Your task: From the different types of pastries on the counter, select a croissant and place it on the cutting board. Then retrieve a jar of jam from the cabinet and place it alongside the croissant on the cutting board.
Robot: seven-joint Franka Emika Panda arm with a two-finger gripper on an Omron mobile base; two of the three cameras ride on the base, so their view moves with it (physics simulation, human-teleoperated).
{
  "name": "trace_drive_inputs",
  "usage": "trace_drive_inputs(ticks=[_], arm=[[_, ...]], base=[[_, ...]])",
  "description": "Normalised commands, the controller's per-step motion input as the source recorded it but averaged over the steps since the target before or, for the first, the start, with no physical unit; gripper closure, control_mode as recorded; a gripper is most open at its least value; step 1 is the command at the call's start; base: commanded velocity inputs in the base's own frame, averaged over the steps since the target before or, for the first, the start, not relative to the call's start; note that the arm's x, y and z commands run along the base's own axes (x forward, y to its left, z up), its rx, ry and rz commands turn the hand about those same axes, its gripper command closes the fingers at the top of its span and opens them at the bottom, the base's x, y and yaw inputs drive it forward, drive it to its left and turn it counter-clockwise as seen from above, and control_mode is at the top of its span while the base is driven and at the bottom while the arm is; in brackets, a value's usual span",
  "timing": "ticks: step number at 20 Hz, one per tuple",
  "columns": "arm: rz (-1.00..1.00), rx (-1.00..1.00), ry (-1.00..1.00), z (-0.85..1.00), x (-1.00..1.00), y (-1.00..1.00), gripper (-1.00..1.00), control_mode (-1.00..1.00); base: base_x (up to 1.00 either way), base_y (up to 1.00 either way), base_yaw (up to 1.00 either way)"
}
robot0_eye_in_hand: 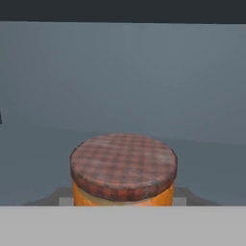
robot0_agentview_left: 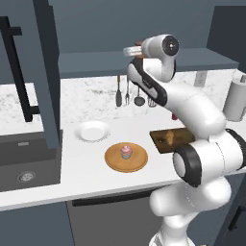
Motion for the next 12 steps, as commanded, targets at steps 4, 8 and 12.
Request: trace_drive_inputs(ticks=[4, 8, 12], arm=[[0.0, 0.01, -0.07, 0.02, -0.96, -0.19, 1.0, -1.0], [0.0, 0.02, -0.08, 0.0, -1.0, -0.15, 1.0, -1.0], [0.0, 0.0, -0.06, -0.05, -1.0, 0.0, 1.0, -1.0]], base=[[0.0, 0.0, 0.0], [0.0, 0.0, 0.0], [0.0, 0.0, 0.0]])
